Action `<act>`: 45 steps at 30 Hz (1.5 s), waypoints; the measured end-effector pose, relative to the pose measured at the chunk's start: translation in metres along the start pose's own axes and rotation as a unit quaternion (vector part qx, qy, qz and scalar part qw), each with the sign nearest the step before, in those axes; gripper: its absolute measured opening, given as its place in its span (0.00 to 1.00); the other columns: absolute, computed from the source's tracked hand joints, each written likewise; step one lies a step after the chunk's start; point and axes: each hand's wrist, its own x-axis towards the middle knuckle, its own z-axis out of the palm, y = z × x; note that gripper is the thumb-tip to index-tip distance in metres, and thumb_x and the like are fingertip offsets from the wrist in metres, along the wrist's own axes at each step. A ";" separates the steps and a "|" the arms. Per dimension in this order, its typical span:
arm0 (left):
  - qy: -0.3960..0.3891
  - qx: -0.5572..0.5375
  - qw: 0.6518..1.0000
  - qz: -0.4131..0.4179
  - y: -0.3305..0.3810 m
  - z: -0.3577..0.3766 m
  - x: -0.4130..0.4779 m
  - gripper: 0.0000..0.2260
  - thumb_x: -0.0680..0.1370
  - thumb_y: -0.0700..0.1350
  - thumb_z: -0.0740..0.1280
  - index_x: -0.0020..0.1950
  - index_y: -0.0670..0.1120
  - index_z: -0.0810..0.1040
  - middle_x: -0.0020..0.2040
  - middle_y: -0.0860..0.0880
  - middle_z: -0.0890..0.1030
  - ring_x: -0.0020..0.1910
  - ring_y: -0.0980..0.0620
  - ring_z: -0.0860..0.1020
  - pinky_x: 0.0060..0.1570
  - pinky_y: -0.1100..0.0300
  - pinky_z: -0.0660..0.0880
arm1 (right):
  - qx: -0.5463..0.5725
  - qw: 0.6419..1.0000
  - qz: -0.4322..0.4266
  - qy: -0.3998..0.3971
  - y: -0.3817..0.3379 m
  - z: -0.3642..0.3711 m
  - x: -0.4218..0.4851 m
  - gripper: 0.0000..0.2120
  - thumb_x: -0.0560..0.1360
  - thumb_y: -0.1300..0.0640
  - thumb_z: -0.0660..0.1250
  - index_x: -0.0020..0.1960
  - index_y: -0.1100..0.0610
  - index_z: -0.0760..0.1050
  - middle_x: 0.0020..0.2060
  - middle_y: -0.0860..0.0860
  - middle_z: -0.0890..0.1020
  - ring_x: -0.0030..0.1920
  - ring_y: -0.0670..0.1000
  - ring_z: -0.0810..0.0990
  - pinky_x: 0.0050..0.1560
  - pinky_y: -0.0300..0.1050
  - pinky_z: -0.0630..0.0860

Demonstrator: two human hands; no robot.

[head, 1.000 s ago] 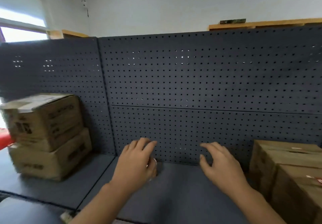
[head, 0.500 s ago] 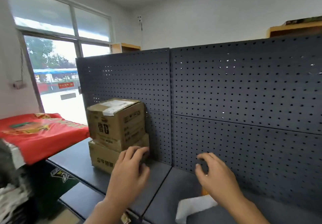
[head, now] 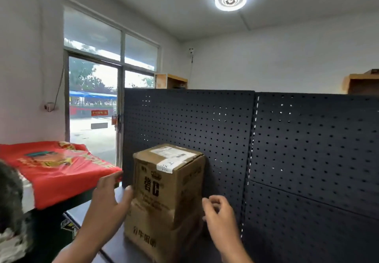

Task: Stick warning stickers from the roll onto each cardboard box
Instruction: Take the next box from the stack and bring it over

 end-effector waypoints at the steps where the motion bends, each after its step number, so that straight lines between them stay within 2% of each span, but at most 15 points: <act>1: 0.004 -0.005 1.000 -0.001 -0.003 -0.003 0.015 0.20 0.83 0.51 0.67 0.74 0.53 0.69 0.70 0.49 0.72 0.67 0.49 0.73 0.68 0.46 0.72 | 0.003 1.000 0.003 0.003 -0.005 0.008 0.007 0.11 0.81 0.46 0.67 0.58 0.53 0.75 0.49 0.49 0.81 0.50 0.50 0.82 0.57 0.55 0.80; 4: 0.020 -0.062 0.997 -0.031 -0.003 -0.001 0.049 0.18 0.85 0.53 0.63 0.74 0.52 0.70 0.71 0.48 0.73 0.66 0.49 0.74 0.67 0.46 0.72 | 0.047 0.998 -0.002 0.048 -0.023 0.033 0.022 0.15 0.82 0.45 0.65 0.64 0.53 0.72 0.51 0.47 0.78 0.51 0.48 0.78 0.55 0.49 0.73; 8: 0.021 -0.185 0.975 -0.125 0.010 0.028 0.081 0.20 0.83 0.58 0.62 0.73 0.52 0.71 0.69 0.47 0.75 0.66 0.47 0.74 0.69 0.43 0.72 | 0.071 0.994 0.010 0.079 -0.047 0.064 0.048 0.22 0.80 0.38 0.63 0.67 0.50 0.70 0.62 0.52 0.76 0.61 0.54 0.77 0.67 0.58 0.74; 12: -0.059 -0.282 0.922 -0.259 0.003 0.045 0.131 0.33 0.73 0.69 0.62 0.69 0.48 0.73 0.62 0.44 0.80 0.60 0.43 0.77 0.59 0.44 0.77 | 0.036 0.996 -0.010 0.083 -0.078 0.074 0.073 0.24 0.78 0.38 0.64 0.66 0.53 0.69 0.63 0.53 0.74 0.63 0.56 0.75 0.67 0.59 0.74; 16: -0.103 -0.293 0.905 -0.292 -0.041 0.063 0.186 0.50 0.58 0.82 0.66 0.69 0.50 0.76 0.60 0.44 0.83 0.58 0.42 0.81 0.59 0.42 0.78 | -0.004 0.996 0.011 0.087 -0.090 0.082 0.097 0.27 0.79 0.42 0.66 0.69 0.59 0.65 0.69 0.56 0.68 0.68 0.61 0.70 0.69 0.57 0.70; 20: -0.110 -0.339 0.892 -0.277 -0.004 0.051 0.178 0.34 0.73 0.75 0.63 0.67 0.49 0.75 0.59 0.46 0.81 0.54 0.47 0.79 0.44 0.52 0.75 | 0.050 0.994 0.061 0.081 -0.086 0.091 0.109 0.36 0.78 0.44 0.70 0.75 0.61 0.60 0.73 0.59 0.66 0.70 0.62 0.70 0.69 0.54 0.70; 24: -0.171 -0.319 0.881 -0.305 -0.009 0.065 0.180 0.36 0.67 0.74 0.69 0.62 0.47 0.82 0.56 0.42 0.86 0.55 0.41 0.84 0.44 0.51 0.77 | 0.110 0.988 0.099 0.042 -0.074 0.095 0.109 0.33 0.76 0.44 0.67 0.75 0.58 0.61 0.68 0.57 0.72 0.64 0.60 0.76 0.66 0.56 0.76; 28: -0.206 -0.275 0.884 -0.316 -0.017 0.066 0.185 0.34 0.65 0.66 0.73 0.63 0.45 0.82 0.56 0.38 0.86 0.51 0.40 0.86 0.45 0.50 0.80 | 0.091 0.990 0.088 0.070 -0.075 0.103 0.104 0.32 0.71 0.40 0.61 0.70 0.55 0.65 0.64 0.55 0.74 0.62 0.60 0.77 0.65 0.61 0.76; 30: -0.223 -0.275 0.877 -0.325 -0.015 0.062 0.182 0.34 0.66 0.65 0.74 0.65 0.45 0.79 0.57 0.38 0.86 0.56 0.39 0.85 0.52 0.46 0.81 | 0.103 0.987 0.092 0.079 -0.078 0.102 0.102 0.32 0.67 0.39 0.58 0.67 0.54 0.68 0.64 0.55 0.75 0.63 0.60 0.77 0.66 0.61 0.75; 33: -0.233 -0.285 0.878 -0.306 -0.015 0.058 0.177 0.30 0.72 0.63 0.75 0.66 0.45 0.79 0.59 0.38 0.86 0.61 0.39 0.84 0.68 0.42 0.76 | 0.134 0.983 0.105 0.065 -0.085 0.097 0.092 0.23 0.65 0.39 0.58 0.56 0.49 0.68 0.59 0.52 0.75 0.62 0.59 0.77 0.67 0.61 0.74; 36: -0.231 -0.270 0.887 -0.295 -0.006 0.055 0.169 0.26 0.75 0.62 0.73 0.64 0.45 0.81 0.56 0.39 0.87 0.61 0.39 0.84 0.69 0.44 0.74 | 0.174 0.978 0.098 0.061 -0.069 0.093 0.101 0.22 0.59 0.35 0.58 0.47 0.47 0.68 0.55 0.49 0.80 0.56 0.57 0.81 0.65 0.64 0.76; 38: -0.225 -0.272 0.888 -0.294 0.002 0.052 0.158 0.24 0.77 0.61 0.71 0.63 0.45 0.81 0.55 0.39 0.87 0.61 0.39 0.83 0.69 0.44 0.75 | 0.199 0.974 0.095 0.050 -0.060 0.089 0.102 0.20 0.59 0.36 0.60 0.47 0.44 0.69 0.54 0.51 0.82 0.53 0.57 0.83 0.61 0.62 0.80; 40: -0.213 -0.296 0.882 -0.299 0.010 0.048 0.145 0.23 0.77 0.60 0.73 0.63 0.44 0.81 0.56 0.40 0.87 0.61 0.39 0.83 0.69 0.44 0.75 | 0.221 0.970 0.092 0.035 -0.065 0.077 0.088 0.18 0.62 0.39 0.63 0.48 0.45 0.71 0.53 0.52 0.83 0.52 0.56 0.84 0.58 0.60 0.82; 42: -0.197 -0.325 0.874 -0.302 0.015 0.047 0.134 0.26 0.74 0.60 0.76 0.64 0.45 0.81 0.56 0.40 0.87 0.59 0.39 0.85 0.66 0.43 0.78 | 0.227 0.970 0.082 0.032 -0.077 0.060 0.066 0.14 0.67 0.44 0.64 0.49 0.48 0.72 0.52 0.53 0.83 0.51 0.56 0.84 0.56 0.60 0.83; 45: -0.180 -0.322 0.881 -0.297 0.027 0.047 0.119 0.29 0.70 0.60 0.79 0.65 0.45 0.80 0.53 0.40 0.87 0.52 0.40 0.87 0.47 0.48 0.84 | 0.239 0.968 0.076 0.015 -0.079 0.037 0.048 0.08 0.75 0.51 0.65 0.53 0.50 0.75 0.50 0.55 0.85 0.49 0.56 0.86 0.54 0.60 0.85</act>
